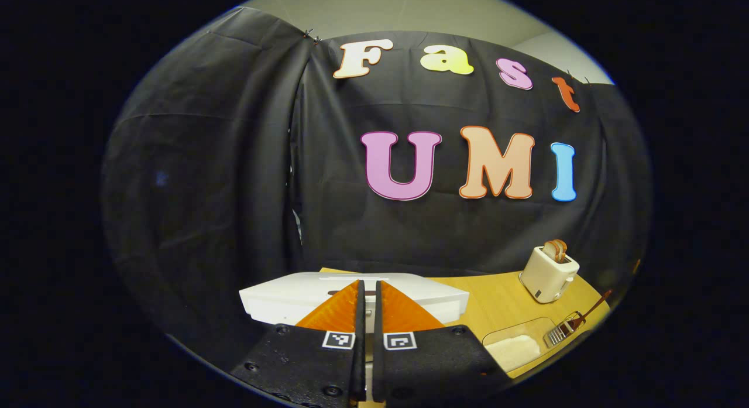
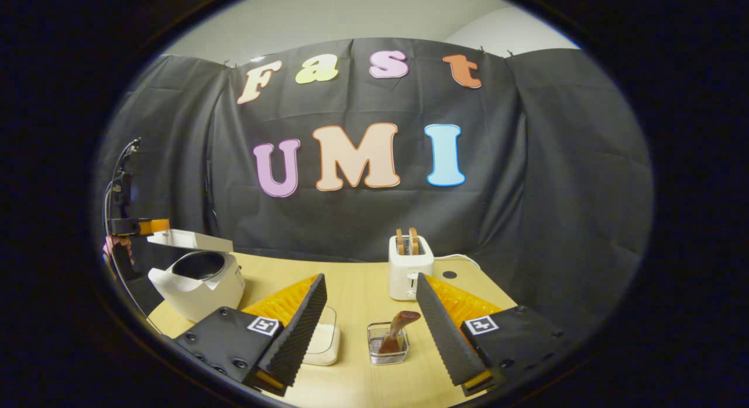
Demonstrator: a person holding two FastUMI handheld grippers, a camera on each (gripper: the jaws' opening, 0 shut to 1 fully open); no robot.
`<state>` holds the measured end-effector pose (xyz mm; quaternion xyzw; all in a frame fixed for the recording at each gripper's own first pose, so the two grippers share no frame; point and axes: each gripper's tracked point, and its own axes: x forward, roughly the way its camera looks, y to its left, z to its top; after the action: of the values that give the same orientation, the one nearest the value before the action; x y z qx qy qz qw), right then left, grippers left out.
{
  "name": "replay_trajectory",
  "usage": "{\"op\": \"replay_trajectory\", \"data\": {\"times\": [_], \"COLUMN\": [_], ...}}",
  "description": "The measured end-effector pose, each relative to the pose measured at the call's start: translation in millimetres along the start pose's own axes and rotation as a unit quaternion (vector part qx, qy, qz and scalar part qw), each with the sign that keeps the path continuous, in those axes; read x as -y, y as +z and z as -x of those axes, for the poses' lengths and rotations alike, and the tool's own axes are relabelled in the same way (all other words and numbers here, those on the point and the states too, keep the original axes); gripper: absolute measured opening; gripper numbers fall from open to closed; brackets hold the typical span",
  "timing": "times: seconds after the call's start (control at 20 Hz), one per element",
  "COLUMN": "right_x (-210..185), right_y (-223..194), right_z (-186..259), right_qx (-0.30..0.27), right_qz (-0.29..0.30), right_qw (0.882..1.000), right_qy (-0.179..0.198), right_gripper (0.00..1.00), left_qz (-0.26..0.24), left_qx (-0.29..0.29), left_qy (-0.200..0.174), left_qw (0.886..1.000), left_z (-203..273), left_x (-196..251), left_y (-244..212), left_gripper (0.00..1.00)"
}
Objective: Close the left gripper, press the button to open the rice cooker; take a wooden spoon from the chopstick holder with the right hand, scoop a spoonful of rice and pour it into the rice cooker, then put the wooden spoon back into the chopstick holder.
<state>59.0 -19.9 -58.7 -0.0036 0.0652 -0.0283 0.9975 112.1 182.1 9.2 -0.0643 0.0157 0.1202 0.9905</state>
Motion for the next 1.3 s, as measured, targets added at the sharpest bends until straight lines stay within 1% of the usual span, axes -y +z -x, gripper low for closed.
{"op": "replay_trajectory", "data": {"times": [0.1,0.15,0.2,0.25,0.35,0.4,0.45,0.55,0.75,0.9,1.05,1.1,1.3], "right_x": [4,6,9,11,13,13,14,18,27,33,39,41,48], "right_y": [-3,-6,-10,-15,-21,-27,-33,-48,-87,-124,-143,-148,-158], "right_z": [-2,-4,-5,-6,-9,-12,-16,-24,-46,-63,-79,-85,-104], "right_qx": [-0.001,-0.001,-0.002,-0.003,0.003,0.003,0.001,-0.010,-0.036,-0.064,-0.073,-0.073,-0.073], "right_qz": [-0.002,-0.001,-0.001,0.000,-0.002,-0.006,-0.009,-0.011,0.000,-0.013,-0.025,-0.027,-0.033], "right_qw": [1.000,1.000,1.000,1.000,1.000,1.000,1.000,1.000,0.999,0.998,0.997,0.997,0.997], "right_qy": [0.000,-0.002,-0.004,-0.005,-0.002,0.001,0.003,0.004,0.001,-0.001,-0.005,-0.006,-0.010], "right_gripper": [0.98,0.98,0.97,0.97,0.96,0.96,0.96,0.96,0.96,0.98,1.00,0.97,0.98], "left_qz": [0.015,0.019,0.022,0.024,0.020,0.016,0.013,0.008,0.002,-0.009,-0.020,-0.023,-0.023], "left_qx": [-0.007,-0.005,-0.002,0.001,0.010,0.015,0.017,0.017,0.017,0.004,-0.004,-0.007,-0.012], "left_qy": [-0.015,-0.018,-0.020,-0.019,-0.012,-0.009,-0.006,0.004,0.022,0.042,0.051,0.055,0.064], "left_qw": [1.000,1.000,1.000,1.000,1.000,1.000,1.000,1.000,1.000,0.999,0.998,0.998,0.998], "left_z": [6,10,11,15,23,24,26,31,40,45,50,51,55], "left_x": [9,10,10,10,4,4,3,-1,-7,-14,-18,-20,-22], "left_y": [-4,-3,-3,-3,1,2,2,2,-1,-13,-21,-22,-26], "left_gripper": [0.18,0.31,0.39,0.59,0.77,0.84,0.86,0.88,0.88,0.88,0.88,0.88,0.88]}}
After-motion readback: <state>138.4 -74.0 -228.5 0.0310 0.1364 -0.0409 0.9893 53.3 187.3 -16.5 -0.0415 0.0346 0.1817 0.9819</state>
